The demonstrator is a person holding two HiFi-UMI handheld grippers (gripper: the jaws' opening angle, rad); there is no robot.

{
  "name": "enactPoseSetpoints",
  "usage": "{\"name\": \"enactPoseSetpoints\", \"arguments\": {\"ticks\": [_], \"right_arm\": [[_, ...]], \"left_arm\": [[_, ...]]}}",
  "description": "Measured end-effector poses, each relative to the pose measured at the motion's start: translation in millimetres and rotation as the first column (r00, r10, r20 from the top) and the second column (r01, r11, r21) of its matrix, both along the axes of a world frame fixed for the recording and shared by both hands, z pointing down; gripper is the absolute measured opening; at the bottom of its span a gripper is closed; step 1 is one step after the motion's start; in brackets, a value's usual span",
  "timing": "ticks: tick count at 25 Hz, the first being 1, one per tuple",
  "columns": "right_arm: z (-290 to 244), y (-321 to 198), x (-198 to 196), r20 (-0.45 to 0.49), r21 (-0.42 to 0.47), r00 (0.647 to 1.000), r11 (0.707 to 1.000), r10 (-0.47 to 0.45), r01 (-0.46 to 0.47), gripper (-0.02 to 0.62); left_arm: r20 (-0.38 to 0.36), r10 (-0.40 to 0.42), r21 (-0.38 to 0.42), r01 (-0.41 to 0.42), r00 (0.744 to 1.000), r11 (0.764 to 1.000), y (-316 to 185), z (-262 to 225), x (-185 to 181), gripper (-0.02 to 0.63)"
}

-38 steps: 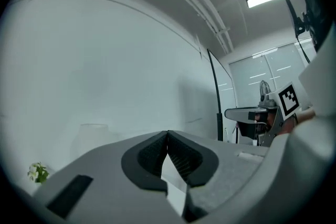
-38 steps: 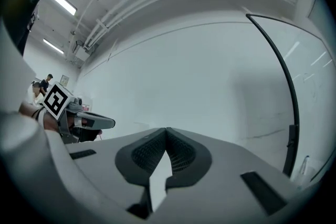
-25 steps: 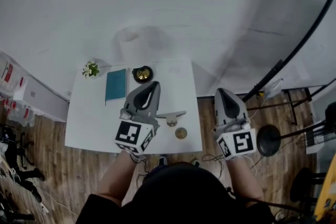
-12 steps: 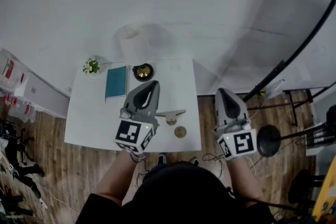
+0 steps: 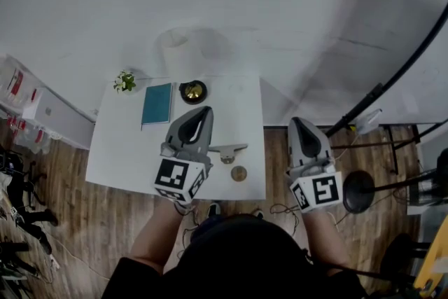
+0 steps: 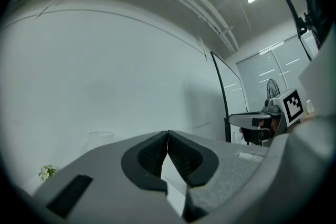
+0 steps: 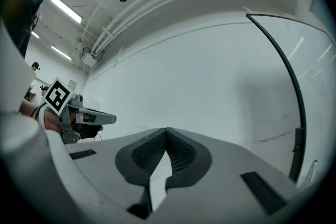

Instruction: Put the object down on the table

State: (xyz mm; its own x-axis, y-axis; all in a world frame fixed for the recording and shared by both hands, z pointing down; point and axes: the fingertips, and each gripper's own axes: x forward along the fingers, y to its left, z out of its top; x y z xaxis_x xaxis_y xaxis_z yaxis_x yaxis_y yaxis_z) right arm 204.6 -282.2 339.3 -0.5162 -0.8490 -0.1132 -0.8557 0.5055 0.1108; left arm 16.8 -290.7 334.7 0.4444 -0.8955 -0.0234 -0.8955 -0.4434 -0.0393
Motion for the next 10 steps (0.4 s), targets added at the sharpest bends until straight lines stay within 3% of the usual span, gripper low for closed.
{"name": "enactPoseSetpoints", "arguments": {"ticks": [10], "right_arm": [[18.4, -2.3, 17.9, -0.001, -0.028, 0.999, 0.998, -0.051, 0.051, 0.005]], "left_arm": [[0.016, -0.070, -0.036, 0.070, 0.997, 0.997, 13.2, 19.0, 10.1, 0.006]]}}
